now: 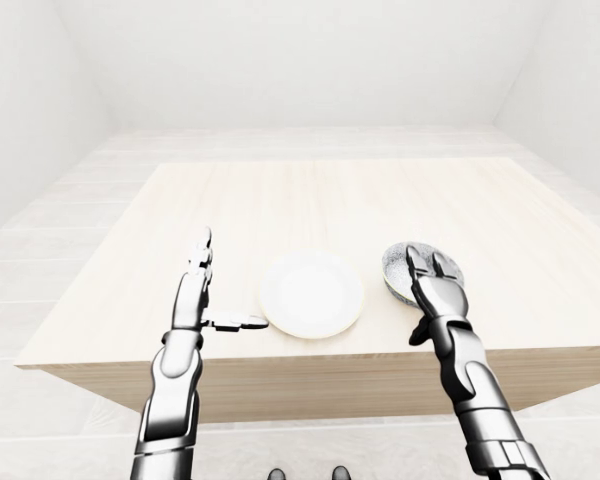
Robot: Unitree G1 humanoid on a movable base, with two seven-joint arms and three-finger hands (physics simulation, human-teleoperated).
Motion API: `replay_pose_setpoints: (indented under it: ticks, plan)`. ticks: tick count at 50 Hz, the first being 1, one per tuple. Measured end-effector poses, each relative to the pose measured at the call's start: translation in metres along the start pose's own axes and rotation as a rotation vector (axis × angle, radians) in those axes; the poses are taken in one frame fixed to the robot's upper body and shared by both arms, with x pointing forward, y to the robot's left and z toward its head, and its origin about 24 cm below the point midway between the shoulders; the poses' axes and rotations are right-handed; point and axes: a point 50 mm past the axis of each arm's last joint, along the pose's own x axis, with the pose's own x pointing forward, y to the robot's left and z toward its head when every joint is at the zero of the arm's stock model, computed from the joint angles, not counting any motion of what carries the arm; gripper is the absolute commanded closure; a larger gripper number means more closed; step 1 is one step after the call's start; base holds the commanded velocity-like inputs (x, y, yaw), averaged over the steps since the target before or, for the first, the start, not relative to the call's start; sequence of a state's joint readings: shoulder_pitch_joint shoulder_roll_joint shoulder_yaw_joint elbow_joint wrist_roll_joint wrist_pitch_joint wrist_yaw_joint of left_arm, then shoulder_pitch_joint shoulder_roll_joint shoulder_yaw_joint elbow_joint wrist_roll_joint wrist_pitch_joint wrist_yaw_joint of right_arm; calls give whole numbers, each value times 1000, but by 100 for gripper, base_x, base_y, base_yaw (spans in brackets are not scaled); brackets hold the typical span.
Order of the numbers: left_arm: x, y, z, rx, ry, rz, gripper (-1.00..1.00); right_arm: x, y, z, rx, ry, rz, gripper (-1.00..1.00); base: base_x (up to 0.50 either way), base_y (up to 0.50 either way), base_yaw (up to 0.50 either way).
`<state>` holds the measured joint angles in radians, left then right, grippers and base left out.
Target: Put the bowl on the plate.
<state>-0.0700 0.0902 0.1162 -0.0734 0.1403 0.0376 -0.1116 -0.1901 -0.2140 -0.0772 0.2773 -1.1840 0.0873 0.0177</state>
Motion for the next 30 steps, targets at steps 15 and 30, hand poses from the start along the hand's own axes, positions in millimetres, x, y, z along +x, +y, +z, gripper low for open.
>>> replay_pose_setpoints:
  ticks: [15,30]
  plan:
    - [0,1,-1,-1,0,2,-100,4,9,-6,-9,20,43,-100,0,0,0]
    - [1,2,-3,-1,1,5,-100,5,14,-7,-17,22,66,-100,0,0,0]
